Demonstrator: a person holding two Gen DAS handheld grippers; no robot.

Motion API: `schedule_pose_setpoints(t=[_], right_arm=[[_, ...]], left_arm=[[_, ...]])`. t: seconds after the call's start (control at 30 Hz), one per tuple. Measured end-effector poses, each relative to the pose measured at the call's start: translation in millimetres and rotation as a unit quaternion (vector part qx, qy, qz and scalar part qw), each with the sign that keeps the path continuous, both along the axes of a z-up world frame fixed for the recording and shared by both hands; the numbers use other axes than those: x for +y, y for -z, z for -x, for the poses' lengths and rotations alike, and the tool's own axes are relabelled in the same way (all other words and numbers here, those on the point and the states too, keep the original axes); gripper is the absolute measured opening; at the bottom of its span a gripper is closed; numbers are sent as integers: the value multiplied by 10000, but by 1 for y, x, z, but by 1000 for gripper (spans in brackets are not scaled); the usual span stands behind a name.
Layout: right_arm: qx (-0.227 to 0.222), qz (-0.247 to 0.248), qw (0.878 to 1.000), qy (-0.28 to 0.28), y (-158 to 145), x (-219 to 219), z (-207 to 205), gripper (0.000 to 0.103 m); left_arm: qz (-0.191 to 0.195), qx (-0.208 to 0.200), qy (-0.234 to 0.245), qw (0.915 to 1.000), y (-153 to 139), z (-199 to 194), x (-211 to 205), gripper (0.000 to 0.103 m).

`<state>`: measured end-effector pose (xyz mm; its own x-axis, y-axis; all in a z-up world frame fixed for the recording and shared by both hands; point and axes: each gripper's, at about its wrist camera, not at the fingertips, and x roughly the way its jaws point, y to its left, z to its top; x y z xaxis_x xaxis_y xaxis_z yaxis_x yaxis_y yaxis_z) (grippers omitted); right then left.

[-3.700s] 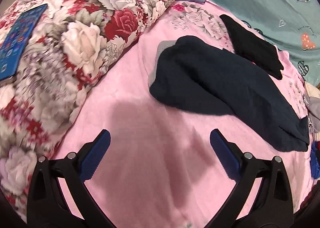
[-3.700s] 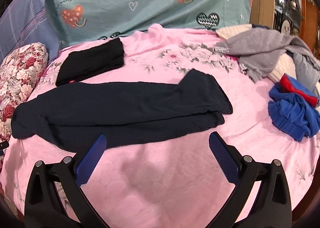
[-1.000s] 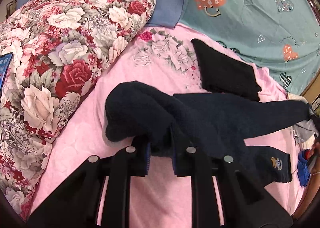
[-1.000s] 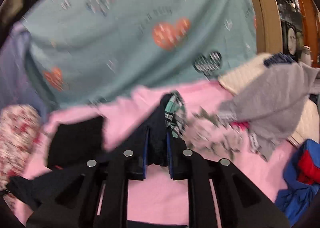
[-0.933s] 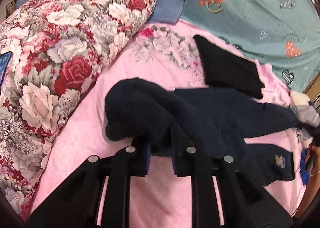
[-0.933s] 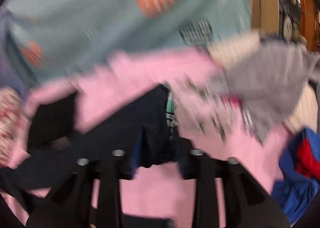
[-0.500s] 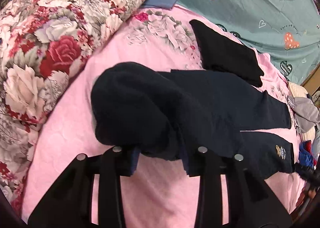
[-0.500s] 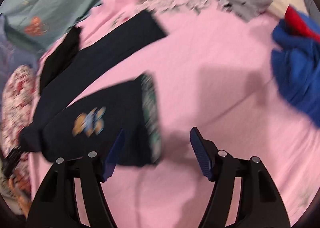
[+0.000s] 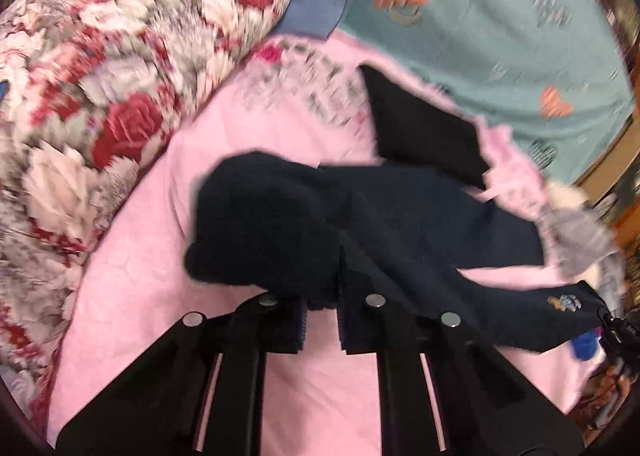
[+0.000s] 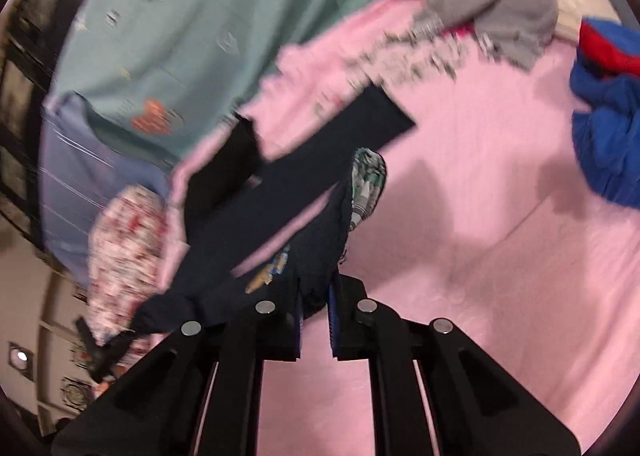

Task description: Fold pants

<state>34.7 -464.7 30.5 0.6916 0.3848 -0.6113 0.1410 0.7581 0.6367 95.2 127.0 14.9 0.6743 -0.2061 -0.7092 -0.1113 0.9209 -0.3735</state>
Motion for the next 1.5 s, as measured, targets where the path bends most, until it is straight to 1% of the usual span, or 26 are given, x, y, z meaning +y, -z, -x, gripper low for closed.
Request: schedule_pose_setpoints(t=[0.03, 0.1, 0.17, 0.2, 0.27, 0.3, 0.33, 0.37, 0.4, 0.43, 0.47, 0.53, 0.63, 0.7, 0.8, 0.9, 0.97, 1.0, 1.03, 1.07, 1.1, 1.17, 1.3, 1.4, 1.43, 1.5], right_arm=[[-287, -188, 9994, 53, -21, -7, 9, 10], [-605, -745, 9953, 128, -43, -20, 16, 10], [-632, -1407, 9877, 251, -48, -34, 6, 12], [-580, -1703, 9831, 348, -44, -41, 1, 17], [-297, -2095, 9744, 763, -25, -51, -27, 43], [-106, -1996, 9738, 1088, -15, -55, -41, 67], [115, -1488, 9780, 1460, -4, -56, -60, 78], [231, -1113, 9819, 1512, 4, -54, -75, 79], [416, -834, 9860, 1386, 16, -53, -93, 79], [746, -570, 9864, 1350, 29, -51, -106, 79], [883, -398, 9862, 1340, 33, -48, -107, 79], [863, 77, 9917, 952, 33, -38, -101, 79], [1105, 801, 9894, 505, 40, -22, -81, 79], [1342, 821, 9871, 284, 58, -15, -67, 79], [1524, 720, 9856, 101, 85, -7, -56, 71], [1363, 1003, 9855, 112, 85, 8, -58, 71], [1299, 1145, 9849, 80, 87, 18, -69, 69], [1275, 1242, 9840, 109, 88, 22, -73, 53], [1272, 1337, 9827, 133, 89, 27, -77, 25], [1283, 1174, 9847, 113, 93, 29, -81, 17], [1256, 764, 9891, 123, 97, 27, -82, 14], [1081, 608, 9919, 293, 90, 25, -78, 14], [300, 203, 9987, 358, 43, 13, -47, 13], [-199, 100, 9986, 487, 0, -2, -17, 13], [-237, 62, 9982, 541, -7, -6, -12, 13], [-222, 33, 9978, 617, -15, -12, -3, 13]], left_arm=[[32, -130, 4, 9999, -13, 6, 2, 11], [134, -253, 37, 9996, -26, 11, 3, 11], [155, -198, 68, 9997, -28, 6, 0, 12], [78, -110, 26, 9999, -23, -1, -4, 12], [-82, 125, -92, 9998, -7, -15, -8, 16], [-160, 251, -108, 9995, 3, -22, -11, 18], [-281, 487, -116, 9983, 17, -31, -15, 21], [-309, 696, -107, 9970, 29, -36, -18, 25], [-259, 848, -78, 9960, 38, -37, -18, 27], [-199, 879, -44, 9959, 42, -33, -18, 31], [-191, 847, -23, 9962, 44, -30, -16, 37], [-323, 757, -19, 9966, 46, -22, -13, 43], [-335, 810, -48, 9961, 52, -17, -6, 44], [-247, 919, -83, 9954, 59, -18, -3, 45], [-281, 973, -51, 9948, 63, -19, -7, 45], [-235, 979, -12, 9949, 64, -16, -7, 45], [-57, 1018, -58, 9948, 66, -15, 0, 46], [38, 1041, -104, 9945, 68, -13, 3, 46], [135, 1061, -155, 9941, 69, -12, 7, 45], [193, 1078, -177, 9938, 70, -9, 10, 44], [222, 1084, -172, 9937, 70, -8, 12, 43], [291, 1108, -161, 9933, 68, -5, 17, 43], [661, 1016, -141, 9925, 61, -4, 28, 42], [1021, 1035, -104, 9893, 67, -12, 29, 50], [1102, 1106, -69, 9877, 74, -17, 27, 50], [1095, 1330, -128, 9850, 86, -25, 23, 39]])
